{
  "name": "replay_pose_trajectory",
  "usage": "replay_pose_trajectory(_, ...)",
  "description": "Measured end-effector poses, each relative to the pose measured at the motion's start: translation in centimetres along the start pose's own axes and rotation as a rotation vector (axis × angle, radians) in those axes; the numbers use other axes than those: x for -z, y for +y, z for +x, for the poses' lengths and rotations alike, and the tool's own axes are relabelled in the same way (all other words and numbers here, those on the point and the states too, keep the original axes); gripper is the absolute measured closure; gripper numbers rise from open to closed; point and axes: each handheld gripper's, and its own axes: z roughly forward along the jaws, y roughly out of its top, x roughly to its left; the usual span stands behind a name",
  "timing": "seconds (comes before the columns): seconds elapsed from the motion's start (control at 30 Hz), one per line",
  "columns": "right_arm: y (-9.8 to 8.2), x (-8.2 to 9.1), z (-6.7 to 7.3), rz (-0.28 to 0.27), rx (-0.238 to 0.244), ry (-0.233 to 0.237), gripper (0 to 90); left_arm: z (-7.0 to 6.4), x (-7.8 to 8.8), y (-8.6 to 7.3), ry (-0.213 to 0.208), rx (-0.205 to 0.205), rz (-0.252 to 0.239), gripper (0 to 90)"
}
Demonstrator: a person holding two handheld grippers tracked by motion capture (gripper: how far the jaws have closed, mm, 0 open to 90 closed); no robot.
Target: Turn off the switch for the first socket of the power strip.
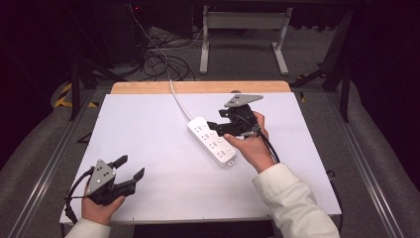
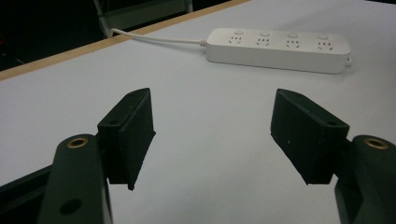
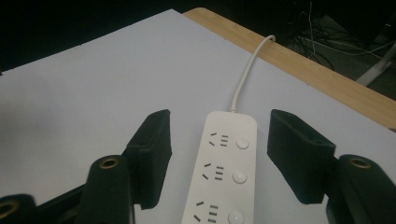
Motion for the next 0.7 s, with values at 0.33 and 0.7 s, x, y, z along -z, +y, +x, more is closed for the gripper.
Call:
replay_pose_trajectory(0.33, -2.2, 4.3, 0.1, -0.059, 0.007, 0.019, 29.0, -0.1, 0.0, 0.0, -0.002, 0.007, 0.001, 30.2)
replay_pose_trajectory(0.7, -5.4, 7.3, -0.5, -0.071, 0.009, 0.033, 21.5, -0.2, 0.1, 0.0, -0.013, 0.014, -0.006, 29.5)
